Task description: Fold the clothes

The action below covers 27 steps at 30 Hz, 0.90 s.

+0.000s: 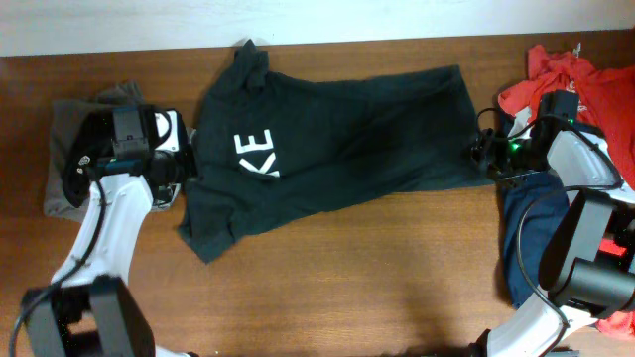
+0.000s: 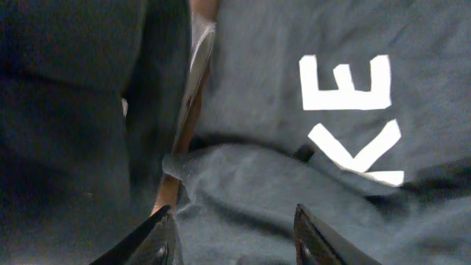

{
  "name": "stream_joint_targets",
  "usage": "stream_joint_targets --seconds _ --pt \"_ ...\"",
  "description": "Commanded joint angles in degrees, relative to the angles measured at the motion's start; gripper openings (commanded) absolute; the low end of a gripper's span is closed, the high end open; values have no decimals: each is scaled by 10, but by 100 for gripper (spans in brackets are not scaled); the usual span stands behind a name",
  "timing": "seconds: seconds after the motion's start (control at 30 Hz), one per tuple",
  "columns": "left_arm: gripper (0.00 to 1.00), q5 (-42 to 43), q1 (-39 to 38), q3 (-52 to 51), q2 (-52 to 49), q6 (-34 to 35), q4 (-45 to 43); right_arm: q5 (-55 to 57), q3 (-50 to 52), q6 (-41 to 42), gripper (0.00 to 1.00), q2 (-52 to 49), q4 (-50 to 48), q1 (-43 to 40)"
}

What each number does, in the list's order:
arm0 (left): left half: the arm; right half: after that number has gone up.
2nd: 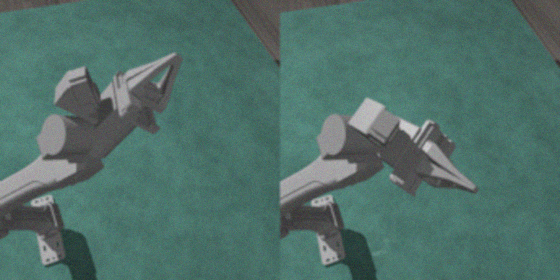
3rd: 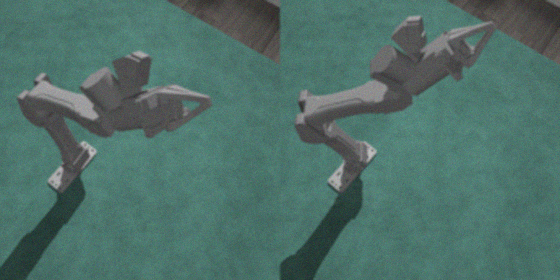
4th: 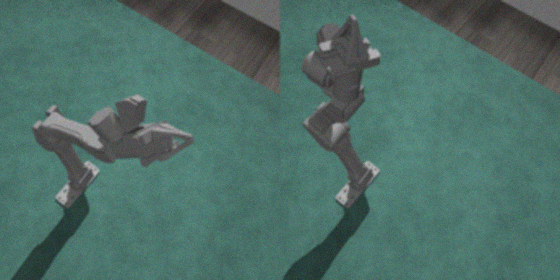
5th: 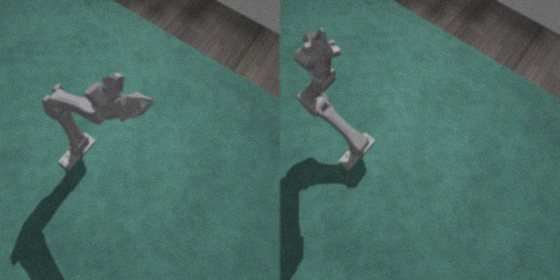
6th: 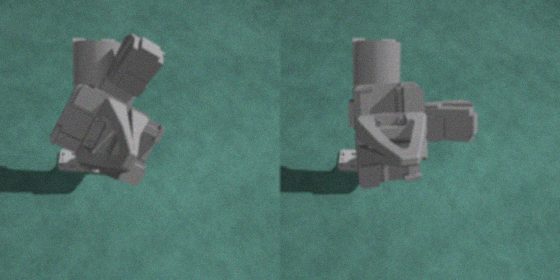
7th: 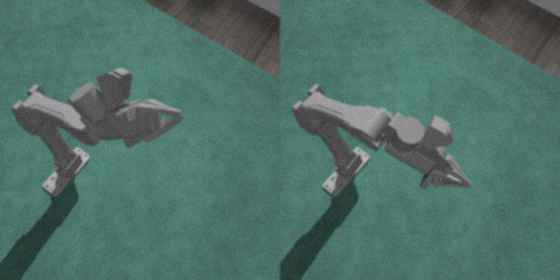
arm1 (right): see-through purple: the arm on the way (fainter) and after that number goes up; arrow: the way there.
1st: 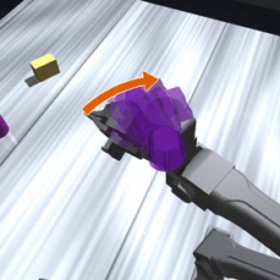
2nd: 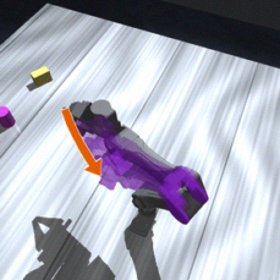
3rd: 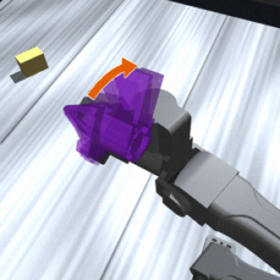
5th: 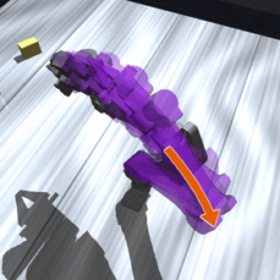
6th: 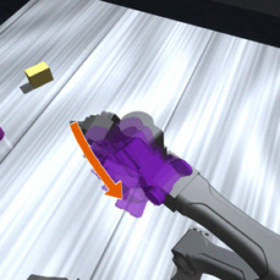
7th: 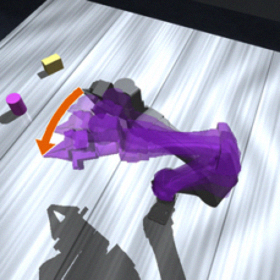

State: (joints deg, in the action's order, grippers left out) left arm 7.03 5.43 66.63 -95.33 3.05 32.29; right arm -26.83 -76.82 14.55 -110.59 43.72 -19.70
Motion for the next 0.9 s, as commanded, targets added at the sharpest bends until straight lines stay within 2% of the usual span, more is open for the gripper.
stream_joint_targets --seconds 0.0,0.13,0.2,0.33,0.5,0.87 --pt "55 -8 3 -2 -59 0 -9 6 1 -6 70 -2 0 3" --pt "54 -9 3 -2 -105 0 -33 6 1 -6 70 -2 3 3" --pt "44 -8 3 -2 -108 0 -44 6 1 -6 70 -2 3 3" --pt "33 -8 3 -1 -108 0 -54 9 1 -6 70 -2 3 3" --pt "0 -2 3 13 -99 0 -36 21 1 -6 71 -2 4 3" --pt "0 45 3 87 -34 -1 3 21 1 -6 70 -2 4 3"
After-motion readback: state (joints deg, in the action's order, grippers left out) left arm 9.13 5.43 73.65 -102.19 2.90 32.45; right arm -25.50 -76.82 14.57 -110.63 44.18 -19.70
